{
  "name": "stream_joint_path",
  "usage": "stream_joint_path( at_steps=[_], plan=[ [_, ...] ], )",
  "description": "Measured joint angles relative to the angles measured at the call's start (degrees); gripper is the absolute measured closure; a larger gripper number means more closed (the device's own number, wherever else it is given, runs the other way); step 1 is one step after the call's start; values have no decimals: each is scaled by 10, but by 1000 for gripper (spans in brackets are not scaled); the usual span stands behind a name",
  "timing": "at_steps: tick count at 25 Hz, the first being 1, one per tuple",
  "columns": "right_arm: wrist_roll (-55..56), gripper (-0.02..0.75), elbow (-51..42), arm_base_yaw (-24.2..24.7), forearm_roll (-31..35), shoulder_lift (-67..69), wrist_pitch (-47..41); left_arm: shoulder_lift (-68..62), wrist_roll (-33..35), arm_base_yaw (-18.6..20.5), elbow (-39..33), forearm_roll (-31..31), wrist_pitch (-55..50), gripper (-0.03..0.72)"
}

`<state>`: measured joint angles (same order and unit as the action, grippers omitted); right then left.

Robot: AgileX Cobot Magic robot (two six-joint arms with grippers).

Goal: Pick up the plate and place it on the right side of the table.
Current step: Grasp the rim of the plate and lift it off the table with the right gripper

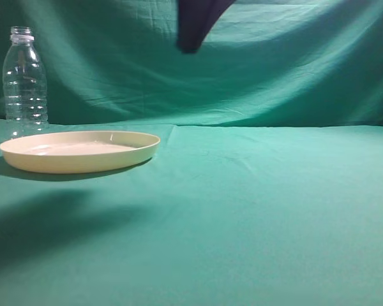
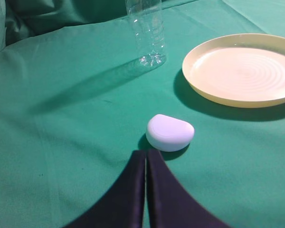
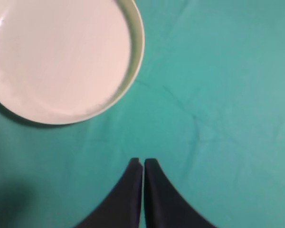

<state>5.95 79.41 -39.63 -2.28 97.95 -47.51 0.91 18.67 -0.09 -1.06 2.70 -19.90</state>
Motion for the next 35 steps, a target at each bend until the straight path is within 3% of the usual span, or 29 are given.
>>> stream_joint_path(
  at_steps=[3, 4, 5, 11, 15, 16, 29, 33, 35],
  plan=[
    [-14, 738, 61, -13, 1, 70, 0, 0, 0, 0, 0, 0, 0, 688],
    [-17, 669, 82, -17, 1, 88, 0, 0, 0, 0, 0, 0, 0, 688],
    [-17, 669, 99, -17, 2, 110, 0, 0, 0, 0, 0, 0, 0, 688],
    [-19, 307, 189, -17, 2, 208, 0, 0, 0, 0, 0, 0, 0, 688],
    [-19, 292, 213, -17, 1, 251, 1, 0, 0, 0, 0, 0, 0, 688],
    [-19, 250, 215, -17, 0, 260, 2, 0, 0, 0, 0, 0, 0, 688],
    [4, 266, 221, -17, -25, 313, 47, 0, 0, 0, 0, 0, 0, 688],
    [17, 577, 222, -17, -38, 315, 52, 0, 0, 0, 0, 0, 0, 688],
    [44, 668, 224, -17, -47, 315, 60, 0, 0, 0, 0, 0, 0, 688]
  ],
)
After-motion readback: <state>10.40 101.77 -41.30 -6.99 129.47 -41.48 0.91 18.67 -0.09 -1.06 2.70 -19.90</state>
